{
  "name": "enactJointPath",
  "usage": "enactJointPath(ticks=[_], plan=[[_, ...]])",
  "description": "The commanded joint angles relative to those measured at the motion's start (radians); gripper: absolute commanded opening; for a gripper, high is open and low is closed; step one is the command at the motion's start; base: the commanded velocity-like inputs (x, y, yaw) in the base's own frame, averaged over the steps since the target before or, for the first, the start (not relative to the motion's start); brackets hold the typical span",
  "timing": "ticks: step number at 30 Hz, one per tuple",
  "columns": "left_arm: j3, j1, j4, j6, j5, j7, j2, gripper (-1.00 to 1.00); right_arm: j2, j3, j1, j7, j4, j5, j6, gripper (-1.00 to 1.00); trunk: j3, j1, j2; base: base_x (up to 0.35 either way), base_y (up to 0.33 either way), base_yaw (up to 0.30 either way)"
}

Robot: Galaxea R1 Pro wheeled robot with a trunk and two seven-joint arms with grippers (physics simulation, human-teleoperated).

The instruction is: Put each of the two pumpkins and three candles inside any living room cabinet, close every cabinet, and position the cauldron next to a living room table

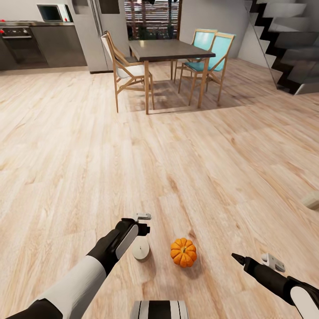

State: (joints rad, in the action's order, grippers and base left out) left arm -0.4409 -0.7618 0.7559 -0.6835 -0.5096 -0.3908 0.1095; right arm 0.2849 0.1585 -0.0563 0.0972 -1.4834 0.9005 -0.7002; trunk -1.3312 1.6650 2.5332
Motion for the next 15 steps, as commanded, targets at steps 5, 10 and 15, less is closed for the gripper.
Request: enactJointPath(ticks=[5,10,15], plan=[[-0.004,-0.001,0.002,0.001,-0.01,-0.01,-0.001,1.0,0.0,0.001,0.0,0.01,-0.001,0.011,-0.004,1.0,-0.02,0.002,0.002,0.0,0.0,0.0],[-0.003,-0.001,0.003,0.004,-0.012,-0.01,-0.003,1.0,0.0,0.001,0.0,0.01,-0.001,0.011,-0.004,1.0,-0.024,0.002,0.002,0.0,0.0,0.0],[-0.003,0.0,0.005,0.05,-0.011,-0.01,-0.006,1.0,0.0,0.001,0.0,0.01,-0.001,0.011,-0.004,1.0,-0.032,0.003,0.002,0.0,0.0,0.0]])
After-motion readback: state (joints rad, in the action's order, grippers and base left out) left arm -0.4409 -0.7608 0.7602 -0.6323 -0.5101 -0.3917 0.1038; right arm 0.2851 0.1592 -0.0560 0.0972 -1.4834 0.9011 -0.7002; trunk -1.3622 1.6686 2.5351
